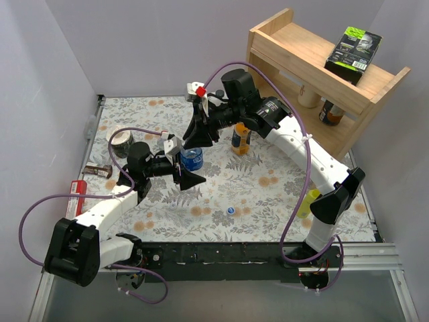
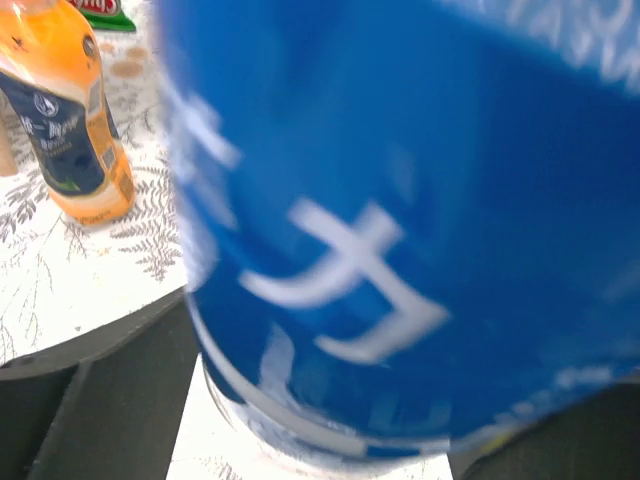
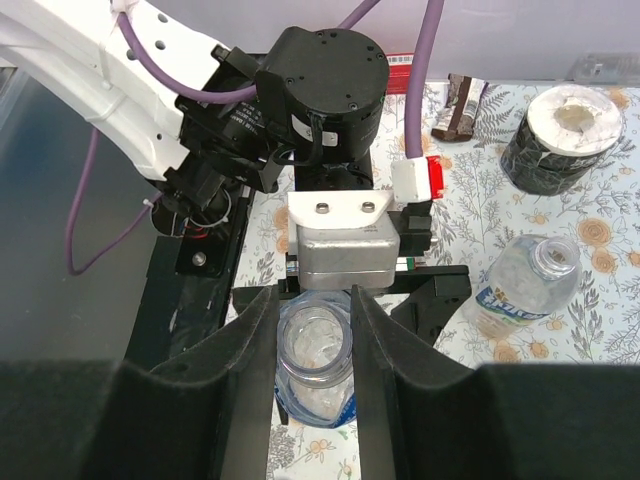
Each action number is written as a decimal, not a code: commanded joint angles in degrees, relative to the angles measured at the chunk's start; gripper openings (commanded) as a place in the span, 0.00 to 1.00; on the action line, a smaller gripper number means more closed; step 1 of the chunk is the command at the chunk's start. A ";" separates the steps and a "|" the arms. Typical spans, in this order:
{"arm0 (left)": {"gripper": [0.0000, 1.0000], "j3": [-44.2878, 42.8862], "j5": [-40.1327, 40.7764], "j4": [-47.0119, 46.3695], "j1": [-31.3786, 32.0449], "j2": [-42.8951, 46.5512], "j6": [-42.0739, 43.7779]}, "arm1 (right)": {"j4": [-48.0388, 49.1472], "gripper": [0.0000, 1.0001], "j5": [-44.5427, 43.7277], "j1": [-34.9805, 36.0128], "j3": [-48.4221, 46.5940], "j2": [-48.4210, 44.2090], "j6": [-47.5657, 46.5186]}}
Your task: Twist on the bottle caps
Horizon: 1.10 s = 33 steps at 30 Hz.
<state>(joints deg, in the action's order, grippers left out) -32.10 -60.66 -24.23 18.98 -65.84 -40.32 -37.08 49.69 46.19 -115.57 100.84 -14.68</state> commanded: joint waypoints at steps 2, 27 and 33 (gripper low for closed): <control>0.77 -0.25 0.11 -6.27 0.35 -0.51 -5.22 | 2.89 0.01 1.29 0.04 -3.34 -1.17 1.41; 0.51 1.16 2.04 -7.76 0.35 -0.87 -4.86 | 0.88 0.17 -4.77 -0.49 -4.22 -2.23 0.79; 0.25 2.56 4.76 -3.20 0.27 1.68 -2.67 | -2.47 0.72 -14.62 -4.69 -5.12 -7.22 -2.20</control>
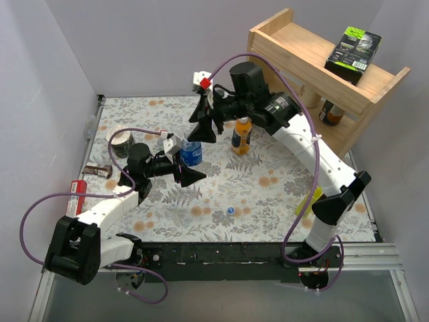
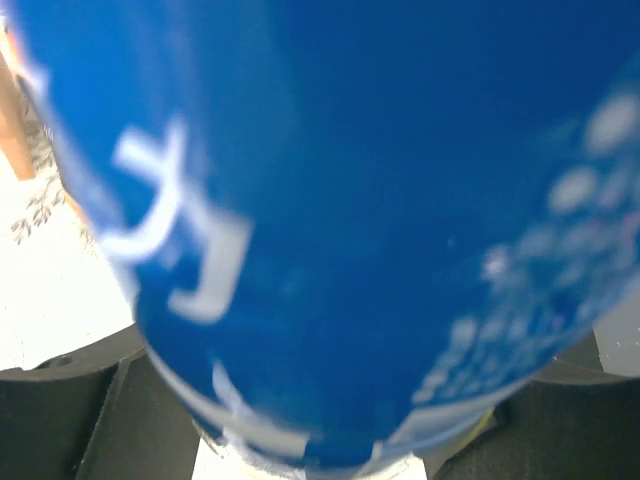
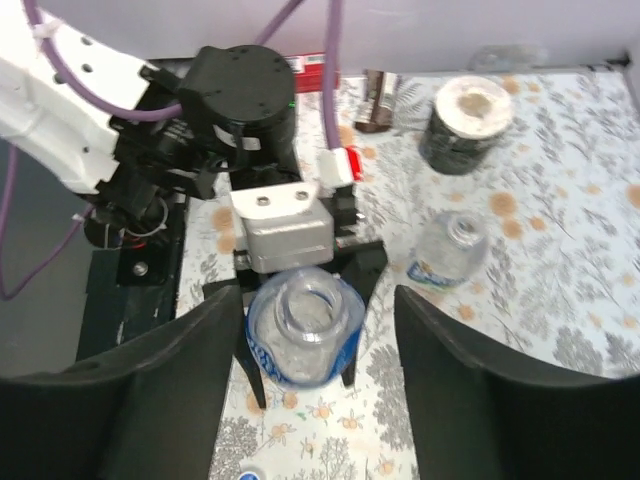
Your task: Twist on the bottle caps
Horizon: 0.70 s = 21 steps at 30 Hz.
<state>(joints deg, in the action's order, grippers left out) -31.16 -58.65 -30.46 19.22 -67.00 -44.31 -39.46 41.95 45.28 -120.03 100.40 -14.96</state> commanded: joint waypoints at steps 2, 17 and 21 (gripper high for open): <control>0.17 2.24 2.93 4.35 0.02 3.72 2.12 | -1.39 0.73 -7.76 -5.02 3.46 -10.46 -4.18; 0.00 1.72 5.13 17.17 -1.64 7.23 10.91 | -13.72 0.64 -16.01 0.33 49.17 -21.39 -46.19; 0.00 1.19 4.16 18.68 -3.31 8.03 9.60 | -8.45 0.59 -19.27 4.54 56.91 -19.98 -51.66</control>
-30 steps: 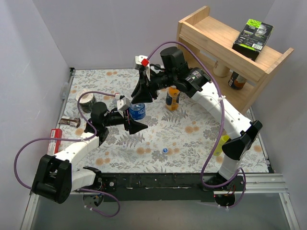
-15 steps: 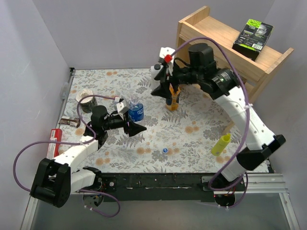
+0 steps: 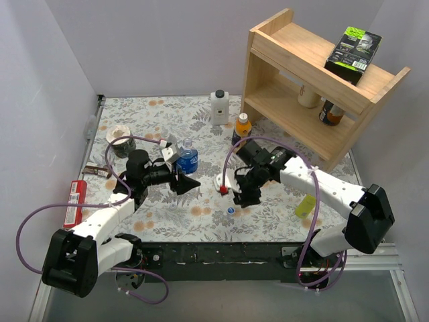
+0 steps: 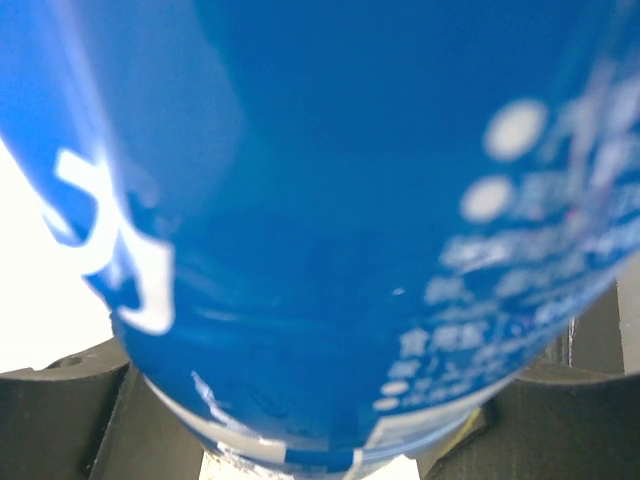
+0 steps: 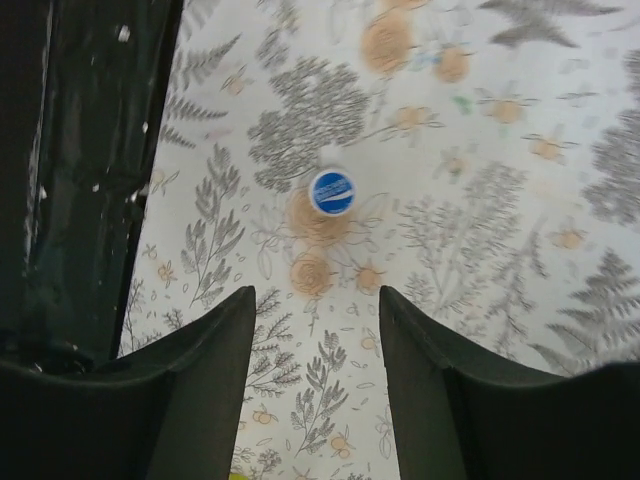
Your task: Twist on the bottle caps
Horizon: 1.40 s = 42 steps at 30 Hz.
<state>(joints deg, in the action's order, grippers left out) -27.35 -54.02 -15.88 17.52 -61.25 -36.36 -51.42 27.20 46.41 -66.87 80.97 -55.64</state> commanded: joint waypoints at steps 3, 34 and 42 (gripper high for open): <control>0.00 -3.23 -0.04 4.28 -3.10 2.89 -0.46 | 6.24 0.59 -5.76 4.47 6.40 1.64 -13.70; 0.00 -1.48 1.29 3.49 -6.80 4.13 -1.52 | 12.57 0.45 -5.23 9.05 4.21 17.73 -14.94; 0.00 2.83 -5.83 5.16 -2.94 3.68 11.12 | 2.41 0.27 -3.14 6.94 -8.66 11.42 -8.99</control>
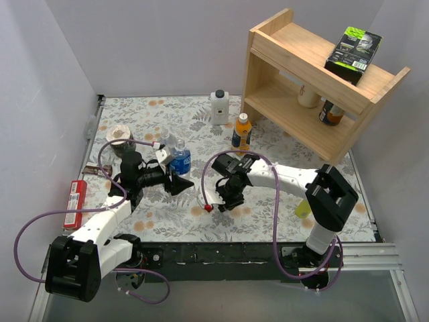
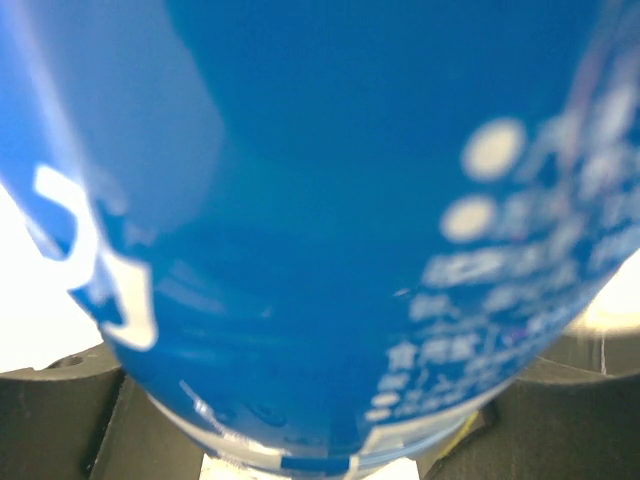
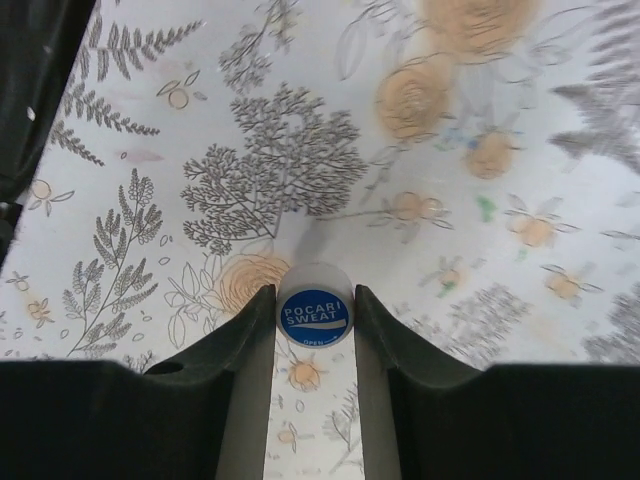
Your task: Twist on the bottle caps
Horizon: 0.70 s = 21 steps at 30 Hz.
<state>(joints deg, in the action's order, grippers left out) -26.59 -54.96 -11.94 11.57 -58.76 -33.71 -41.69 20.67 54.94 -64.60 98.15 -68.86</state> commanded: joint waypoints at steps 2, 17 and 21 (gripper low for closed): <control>0.00 3.82 -5.33 1.22 6.34 1.37 13.22 | -11.11 0.26 6.30 -3.42 -17.19 -6.74 6.71; 0.00 13.67 -0.68 -15.04 17.69 -0.12 7.96 | -28.96 0.24 18.09 -2.56 -52.90 -2.97 16.76; 0.00 14.46 0.73 -16.27 18.66 -0.39 8.84 | -32.93 0.24 17.92 -0.27 -53.79 -0.94 13.84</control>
<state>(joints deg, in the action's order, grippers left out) -12.51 -55.92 -24.18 29.23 -59.48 -25.23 -68.45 36.47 52.66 -116.51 94.72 -52.77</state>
